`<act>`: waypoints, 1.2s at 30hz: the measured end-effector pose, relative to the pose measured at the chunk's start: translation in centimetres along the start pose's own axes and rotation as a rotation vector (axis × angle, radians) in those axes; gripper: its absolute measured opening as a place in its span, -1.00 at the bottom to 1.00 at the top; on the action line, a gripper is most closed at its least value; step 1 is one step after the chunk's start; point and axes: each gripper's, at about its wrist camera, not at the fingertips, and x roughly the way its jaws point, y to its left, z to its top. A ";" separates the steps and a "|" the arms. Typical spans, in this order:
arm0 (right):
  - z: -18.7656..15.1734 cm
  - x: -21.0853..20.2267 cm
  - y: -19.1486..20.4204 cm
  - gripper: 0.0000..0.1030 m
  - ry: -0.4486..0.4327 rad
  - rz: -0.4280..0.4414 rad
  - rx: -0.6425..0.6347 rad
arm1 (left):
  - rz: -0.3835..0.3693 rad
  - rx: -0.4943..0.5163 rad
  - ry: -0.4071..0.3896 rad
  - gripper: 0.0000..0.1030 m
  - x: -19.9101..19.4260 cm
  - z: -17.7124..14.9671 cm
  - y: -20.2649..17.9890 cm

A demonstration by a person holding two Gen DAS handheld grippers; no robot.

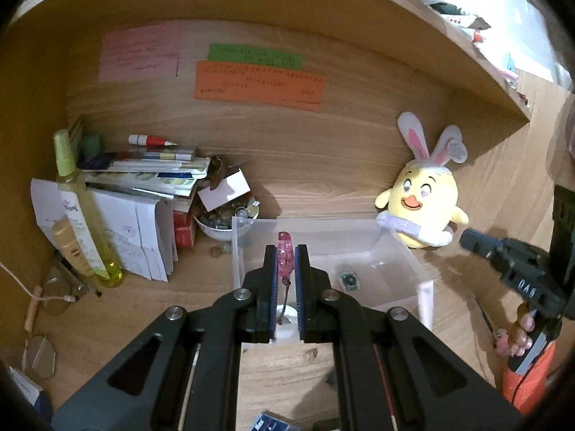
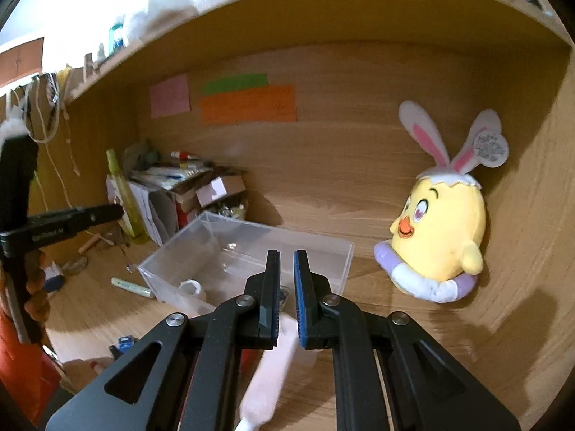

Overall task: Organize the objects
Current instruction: 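Carry both items over the bin and open the left tool to drop the keychain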

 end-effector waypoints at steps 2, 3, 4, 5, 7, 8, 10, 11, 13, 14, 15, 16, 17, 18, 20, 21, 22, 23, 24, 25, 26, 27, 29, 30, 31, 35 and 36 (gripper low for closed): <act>-0.6 1.2 0.1 -0.87 0.041 0.017 0.006 | -0.002 -0.001 0.012 -0.85 0.7 0.1 -0.1; -1.1 1.8 0.1 -0.87 0.064 0.027 0.006 | -0.004 -0.002 0.017 -0.85 1.0 0.0 0.0; -1.7 2.2 0.1 -0.86 0.082 0.036 0.007 | -0.001 -0.003 0.024 -0.85 1.4 0.0 0.0; -2.3 2.5 0.0 -0.84 0.103 0.039 0.014 | 0.002 -0.004 0.027 -0.85 1.7 0.0 0.0; -3.5 2.7 -0.3 -0.69 0.145 0.057 0.028 | -0.001 -0.013 0.030 -0.85 2.1 0.2 0.1; -4.0 2.6 -0.4 -0.44 0.152 0.058 0.036 | -0.003 -0.017 0.029 -0.85 2.2 0.3 0.1; -4.9 2.0 -0.7 0.03 0.151 0.049 0.045 | -0.008 -0.026 0.022 -0.85 2.4 0.6 0.2; -5.3 1.6 -0.8 0.21 0.143 0.047 0.051 | -0.009 -0.028 0.018 -0.85 2.4 0.7 0.2; -6.1 1.1 -1.0 0.32 0.143 0.062 0.071 | -0.008 -0.028 0.011 -0.85 2.7 1.0 0.0; -6.5 1.1 -1.0 0.32 0.159 0.070 0.076 | -0.006 -0.027 0.010 -0.85 2.9 1.2 -0.1; -7.1 1.3 -1.0 0.32 0.182 0.074 0.080 | -0.006 -0.026 0.010 -0.85 3.0 1.3 -0.2; -7.6 1.5 -0.9 0.32 0.203 0.074 0.077 | -0.005 -0.023 0.011 -0.85 3.3 1.4 -0.4; -8.2 1.8 -0.8 0.32 0.223 0.073 0.072 | -0.003 -0.022 0.013 -0.85 3.6 1.5 -0.5; -8.9 2.1 -0.6 0.32 0.247 0.069 0.065 | -0.005 -0.019 0.016 -0.85 3.9 1.6 -0.7; -10.3 2.8 -0.4 0.32 0.287 0.070 0.064 | -0.001 -0.015 0.020 -0.85 4.4 1.9 -0.9; -10.8 3.2 -0.4 0.32 0.307 0.077 0.072 | 0.000 -0.013 0.021 -0.85 4.6 2.0 -1.0; -11.3 3.6 -0.5 0.29 0.322 0.087 0.081 | 0.001 -0.009 0.023 -0.85 5.0 2.1 -1.2; -11.6 3.8 -0.6 0.16 0.330 0.096 0.090 | 0.002 -0.008 0.025 -0.85 5.3 2.2 -1.3; -11.9 4.1 -0.6 0.08 0.339 0.107 0.098 | 0.003 -0.006 0.028 -0.85 5.6 2.2 -1.4; -12.1 4.3 -0.8 -0.14 0.346 0.121 0.107 | 0.001 -0.003 0.037 -0.85 6.2 2.3 -1.6; -12.1 4.5 -0.8 -0.41 0.349 0.127 0.115 | 0.001 -0.002 0.045 -0.85 6.5 2.2 -1.8; -12.2 4.7 -0.9 -0.56 0.356 0.132 0.117 | 0.001 0.000 0.054 -0.85 6.9 2.2 -1.9; -12.2 4.8 -0.9 -0.82 0.354 0.130 0.118 | -0.005 0.005 0.079 -0.85 8.0 1.9 -2.3; -12.1 4.6 -1.0 -0.83 0.345 0.125 0.115 | -0.006 0.008 0.089 -0.85 8.3 1.8 -2.4; -12.0 4.3 -1.1 -0.85 0.332 0.112 0.106 | -0.005 0.013 0.104 -0.85 8.9 1.6 -2.6; -11.1 3.2 -1.3 -0.88 0.284 0.090 0.090 | -0.031 0.014 0.157 -0.85 10.6 0.9 -2.9; -10.7 2.8 -1.4 -0.88 0.267 0.081 0.086 | -0.038 0.011 0.170 -0.85 11.0 0.8 -2.9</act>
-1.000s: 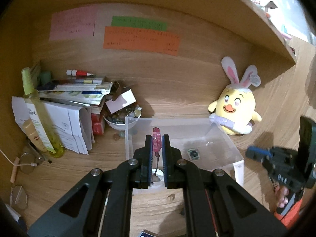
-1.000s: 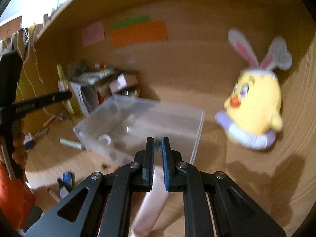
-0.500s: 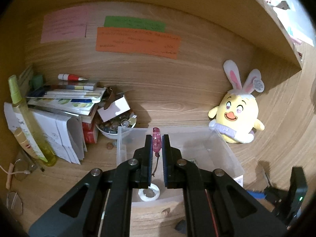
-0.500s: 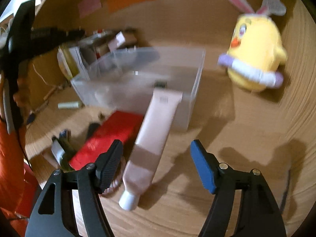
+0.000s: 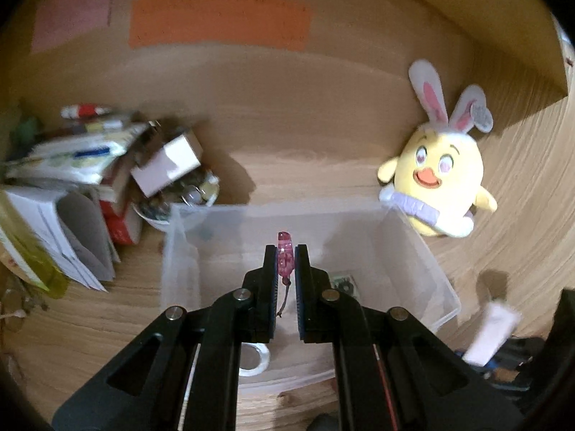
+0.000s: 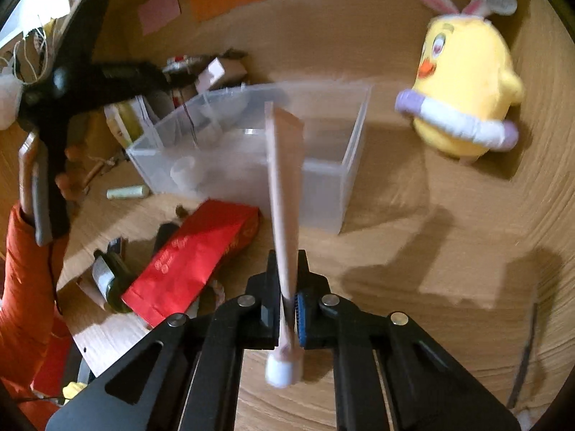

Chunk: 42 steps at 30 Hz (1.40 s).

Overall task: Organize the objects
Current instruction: 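Carry both items over the bin and open the left tool to drop the keychain, then lower the pink-white tube into the bin and open the right tool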

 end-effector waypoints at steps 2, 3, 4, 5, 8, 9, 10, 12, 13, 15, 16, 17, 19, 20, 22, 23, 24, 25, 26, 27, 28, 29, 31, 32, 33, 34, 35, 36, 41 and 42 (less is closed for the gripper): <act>0.8 -0.7 0.0 -0.88 -0.030 -0.015 -0.008 | -0.011 -0.008 0.031 -0.85 0.9 -0.2 -0.1; 1.4 -1.1 -0.1 -0.88 -0.047 -0.020 -0.009 | -0.014 -0.010 0.041 -0.85 1.3 -0.3 -0.1; 1.9 -1.5 -0.1 -0.89 -0.063 -0.023 -0.010 | -0.017 -0.012 0.054 -0.85 1.7 -0.4 -0.1; 2.6 -1.9 -0.2 -0.89 -0.084 -0.031 -0.010 | -0.019 -0.014 0.064 -0.85 2.0 -0.5 -0.1; 4.5 -2.5 -0.1 -0.89 -0.128 -0.040 -0.016 | -0.032 -0.016 0.096 -0.85 2.7 -0.8 -0.2; 5.2 -2.8 0.0 -0.89 -0.146 -0.044 -0.022 | -0.035 -0.017 0.104 -0.85 2.9 -0.9 -0.2; 5.7 -3.1 0.0 -0.89 -0.160 -0.047 -0.024 | -0.036 -0.015 0.114 -0.85 3.1 -1.0 -0.2; 7.1 -3.6 0.4 -0.89 -0.191 -0.052 -0.037 | -0.033 -0.011 0.122 -0.85 3.3 -1.2 -0.2; 7.7 -3.7 0.7 -0.89 -0.203 -0.063 -0.045 | -0.032 -0.008 0.126 -0.85 3.4 -1.2 -0.2; 9.0 -3.3 1.4 -0.89 -0.220 -0.094 -0.067 | -0.034 -0.012 0.131 -0.85 3.4 -1.4 -0.1; 9.4 -3.1 1.6 -0.89 -0.220 -0.102 -0.073 | -0.039 -0.015 0.135 -0.85 3.4 -1.4 0.0; 9.7 -2.8 1.8 -0.89 -0.217 -0.109 -0.079 | -0.042 -0.018 0.136 -0.85 3.3 -1.4 0.1; 10.7 -1.6 2.3 -0.89 -0.202 -0.131 -0.094 | -0.045 -0.023 0.132 -0.84 3.0 -1.5 0.3; 10.9 -1.2 2.3 -0.89 -0.194 -0.146 -0.103 | -0.043 -0.022 0.129 -0.80 2.8 -1.5 0.4; 11.6 0.3 2.5 -0.89 -0.170 -0.183 -0.128 | -0.039 -0.018 0.117 -0.74 2.1 -1.7 0.7; 11.7 1.1 2.5 -0.89 -0.155 -0.198 -0.138 | -0.039 -0.016 0.113 -0.66 1.8 -1.8 0.8; 11.8 2.0 2.6 -0.89 -0.136 -0.213 -0.152 | -0.037 -0.015 0.107 -0.61 1.5 -1.8 0.9; 11.9 2.8 2.6 -0.89 -0.119 -0.230 -0.161 | -0.032 -0.016 0.097 -0.50 0.9 -2.0 1.2; 12.0 3.6 2.6 -0.89 -0.102 -0.244 -0.169 | -0.031 -0.017 0.090 -0.42 0.5 -2.1 1.4; 12.0 4.5 2.6 -0.89 -0.082 -0.255 -0.176 | -0.028 -0.017 0.084 -0.39 0.2 -2.2 1.6; 11.9 5.4 2.5 -0.89 -0.061 -0.262 -0.179 | -0.024 -0.018 0.076 -0.33 -0.3 -2.4 1.8; 11.9 6.0 2.3 -0.89 -0.049 -0.269 -0.182 | -0.021 -0.018 0.070 -0.28 -0.8 -2.6 2.1; 11.6 7.3 2.3 -0.89 -0.020 -0.295 -0.196 | -0.014 -0.015 0.061 -0.21 -1.7 -2.9 2.6; 11.5 7.6 2.3 -0.89 -0.010 -0.301 -0.201 | -0.004 -0.013 0.055 -0.16 -2.2 -3.2 3.0; 11.4 8.1 2.3 -0.89 0.006 -0.299 -0.204 | 0.003 -0.012 0.051 -0.13 -2.6 -3.4 3.3; 11.3 8.6 2.4 -0.89 0.021 -0.292 -0.206 | 0.010 -0.011 0.049 -0.07 -3.1 -3.8 3.9; 11.2 8.8 2.4 -0.89 0.030 -0.287 -0.206 | 0.015 -0.010 0.048 -0.02 -3.4 -4.1 4.2; 11.2 9.1 2.5 -0.89 0.043 -0.280 -0.206 | 0.021 -0.010 0.048 0.00 -3.6 -4.4 4.6; 11.3 10.4 2.8 -0.88 0.095 -0.229 -0.195 | 0.054 -0.024 0.059 0.26 -4.8 -6.4 7.3; 11.2 10.5 2.8 -0.88 0.103 -0.218 -0.189 | 0.058 -0.032 0.061 0.31 -5.0 -6.7 7.9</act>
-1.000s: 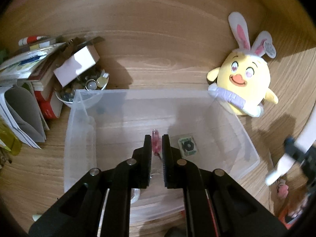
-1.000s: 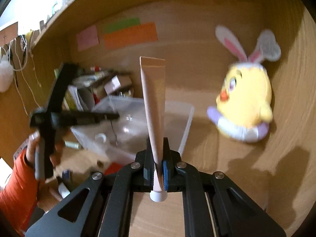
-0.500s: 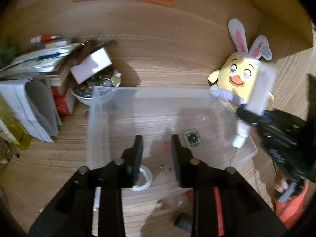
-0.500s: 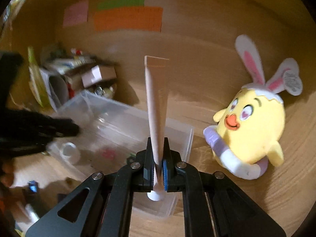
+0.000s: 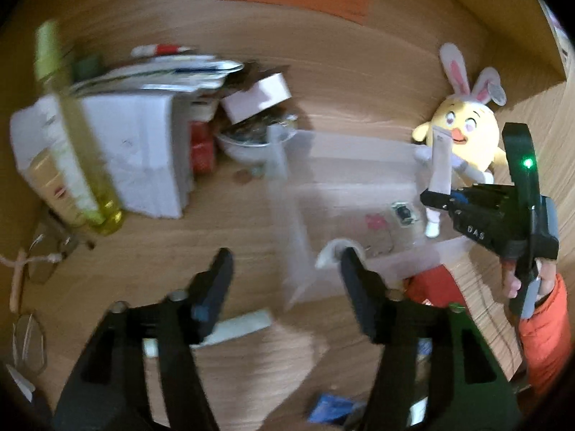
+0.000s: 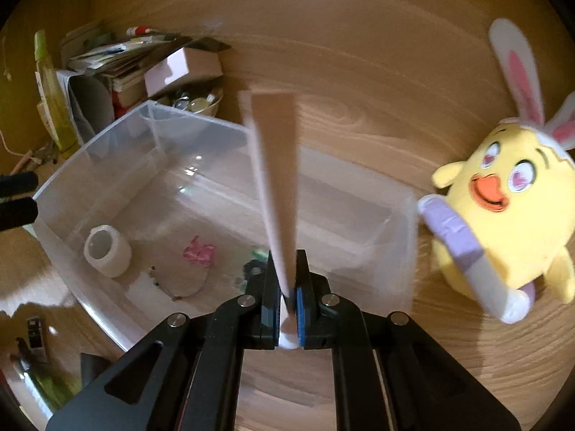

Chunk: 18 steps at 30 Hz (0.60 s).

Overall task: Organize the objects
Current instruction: 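Lower the pink-white tube into the bin and open the right tool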

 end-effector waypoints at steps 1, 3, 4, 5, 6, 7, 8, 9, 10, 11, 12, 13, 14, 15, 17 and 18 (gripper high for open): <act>0.1 0.2 0.0 -0.86 0.009 0.015 0.007 | -0.004 -0.010 0.003 0.36 -0.2 -0.4 0.7; 0.2 0.3 -0.1 -0.75 0.021 0.041 0.024 | 0.017 -0.017 0.004 0.36 -0.5 -0.8 1.5; 0.2 0.3 -0.1 -0.63 0.025 0.055 0.032 | 0.035 -0.016 0.001 0.36 -0.7 -1.1 1.9; 0.2 0.2 -0.1 -0.47 0.023 0.063 0.039 | 0.040 -0.014 0.001 0.36 -0.7 -1.3 2.1; 0.2 0.1 0.0 -0.41 0.017 0.066 0.044 | 0.043 -0.012 0.003 0.36 -0.8 -1.6 2.5; 0.2 -0.2 0.0 -0.33 0.011 0.064 0.045 | 0.048 -0.010 0.007 0.36 -0.8 -1.8 2.8; 0.2 -0.5 0.0 -0.28 0.004 0.065 0.047 | 0.051 -0.007 0.011 0.36 -0.7 -2.0 2.9; 0.2 -0.8 0.0 -0.25 -0.002 0.072 0.051 | 0.055 -0.001 0.016 0.36 -0.6 -2.1 3.0; 0.2 -1.1 0.0 -0.18 -0.005 0.082 0.057 | 0.060 0.009 0.026 0.36 -0.3 -2.4 3.1; 0.1 -1.4 0.0 -0.10 -0.009 0.092 0.063 | 0.065 0.018 0.034 0.36 -0.1 -2.5 3.2; 0.0 -1.9 -0.1 -0.07 -0.015 0.101 0.072 | 0.071 0.026 0.043 0.36 0.2 -2.6 3.2; -0.1 -2.3 -0.2 -0.03 -0.023 0.110 0.080 | 0.079 0.039 0.059 0.36 0.7 -2.9 3.3; -0.3 -2.9 -0.3 0.02 -0.033 0.118 0.086 | 0.084 0.044 0.069 0.36 1.0 -3.0 3.4; -0.5 -3.5 -0.3 0.04 -0.043 0.124 0.091 | 0.087 0.047 0.081 0.36 1.3 -3.1 3.6; -0.9 -4.7 -0.3 0.16 -0.063 0.136 0.100 | 0.090 0.047 0.111 0.36 2.2 -3.5 4.1; -1.2 -5.4 -0.3 0.18 -0.078 0.142 0.102 | 0.089 0.045 0.121 0.36 2.6 -3.6 4.3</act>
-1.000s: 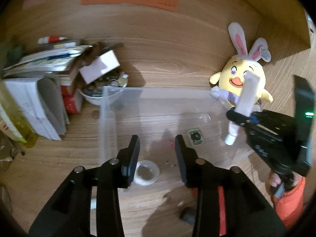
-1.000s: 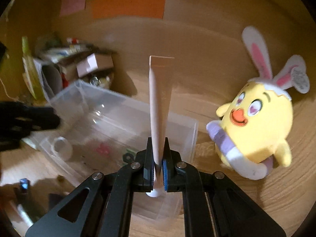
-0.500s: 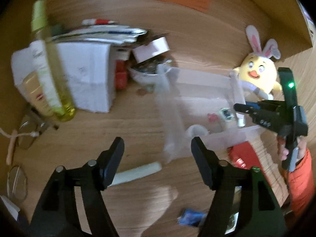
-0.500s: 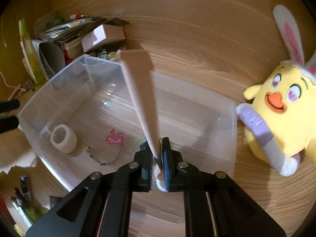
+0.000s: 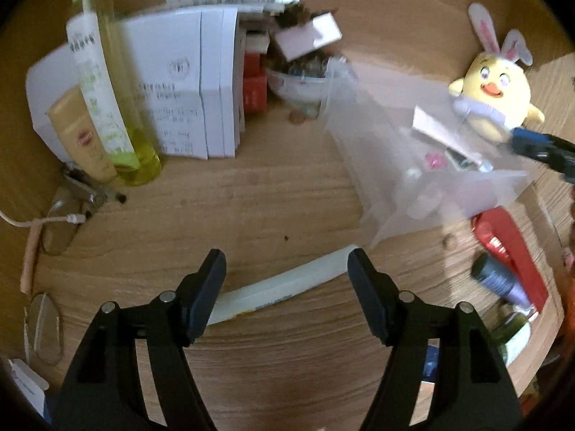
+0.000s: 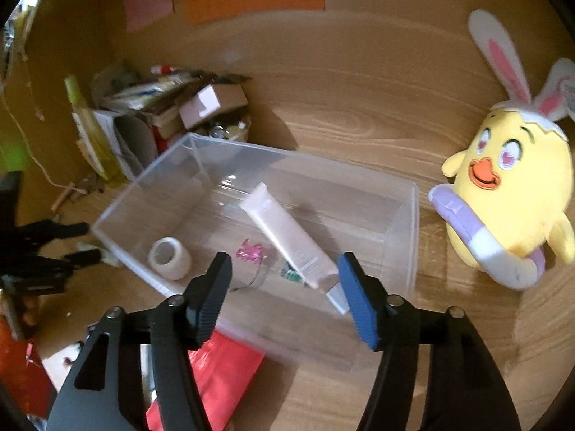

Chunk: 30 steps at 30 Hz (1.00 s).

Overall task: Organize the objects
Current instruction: 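Lower the pink-white tube into the bin and open the right tool, then grasp the pale green tube with the left tool while the right tool grasps the red packet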

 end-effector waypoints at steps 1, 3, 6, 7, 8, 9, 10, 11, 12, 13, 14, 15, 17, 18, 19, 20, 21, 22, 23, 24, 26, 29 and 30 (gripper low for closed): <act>-0.2 -0.6 0.2 0.22 -0.012 0.006 0.000 | -0.003 -0.002 0.014 0.36 0.4 -0.1 0.2; -0.9 -1.8 0.6 0.35 -0.030 0.023 -0.006 | -0.007 0.002 0.032 0.36 1.0 -0.2 0.4; -2.1 -3.2 1.7 0.56 -0.042 0.052 -0.029 | -0.009 0.010 0.032 0.36 1.1 -0.2 0.3; -2.6 -3.5 2.2 0.57 -0.042 0.059 -0.038 | -0.009 0.012 0.031 0.31 1.0 -0.3 0.3; -3.1 -3.6 2.7 0.57 -0.036 0.068 -0.044 | -0.011 0.014 0.028 0.21 1.0 -0.4 0.3; -3.5 -3.4 3.2 0.57 -0.027 0.073 -0.049 | -0.012 0.018 0.027 0.15 0.8 -0.5 0.2; -3.9 -3.4 3.4 0.57 -0.021 0.075 -0.052 | -0.011 0.024 0.025 0.01 0.7 -0.6 0.1; -4.4 -3.2 3.7 0.57 -0.012 0.074 -0.057 | -0.013 0.026 0.024 -0.11 0.5 -0.7 0.0; -4.9 -2.9 4.0 0.57 -0.003 0.071 -0.062 | -0.016 0.027 0.024 -0.17 0.4 -0.8 -0.2; -5.3 -2.5 4.3 0.57 0.008 0.069 -0.063 | -0.020 0.030 0.025 -0.27 0.3 -0.9 -0.4; -5.6 -2.2 4.3 0.57 0.017 0.069 -0.061 | -0.023 0.033 0.027 -0.35 0.2 -1.0 -0.5; -5.9 -1.8 4.4 0.57 0.030 0.070 -0.056 | -0.027 0.037 0.028 -0.40 0.1 -1.2 -0.7; -6.3 -0.9 4.3 0.57 0.059 0.076 -0.041 | -0.029 0.045 0.030 -0.54 -0.2 -1.7 -1.0; -6.4 -0.4 4.2 0.57 0.076 0.078 -0.031 | -0.029 0.045 0.031 -0.57 -0.2 -1.9 -1.3; -6.5 0.0 4.1 0.57 0.087 0.082 -0.020 | -0.033 0.046 0.032 -0.62 -0.4 -2.1 -1.6; -6.6 0.4 4.0 0.57 0.098 0.088 -0.011 | -0.041 0.048 0.032 -0.67 -0.5 -2.4 -1.8; -6.7 0.7 4.0 0.57 0.110 0.092 -0.004 | -0.042 0.048 0.032 -0.69 -0.6 -2.6 -2.1; -6.8 1.0 4.0 0.57 0.116 0.092 0.001 | -0.042 0.048 0.033 -0.71 -0.8 -2.8 -2.3; -6.8 1.2 4.0 0.57 0.120 0.089 0.003 | -0.039 0.047 0.033 -0.71 -1.0 -3.1 -2.5; -6.8 1.4 4.1 0.57 0.123 0.084 0.002 | -0.031 0.044 0.032 -0.71 -1.1 -3.2 -2.7; -6.8 1.8 3.9 0.57 0.122 0.072 0.008 | -0.015 0.045 0.023 -0.71 -1.5 -3.6 -2.9; -6.8 2.4 3.5 0.55 0.131 0.075 0.024 | -0.004 0.035 -0.006 -0.71 -2.3 -3.8 -2.9; -6.8 2.6 3.3 0.55 0.138 0.080 0.033 | -0.012 0.027 -0.014 -0.71 -2.5 -3.8 -2.9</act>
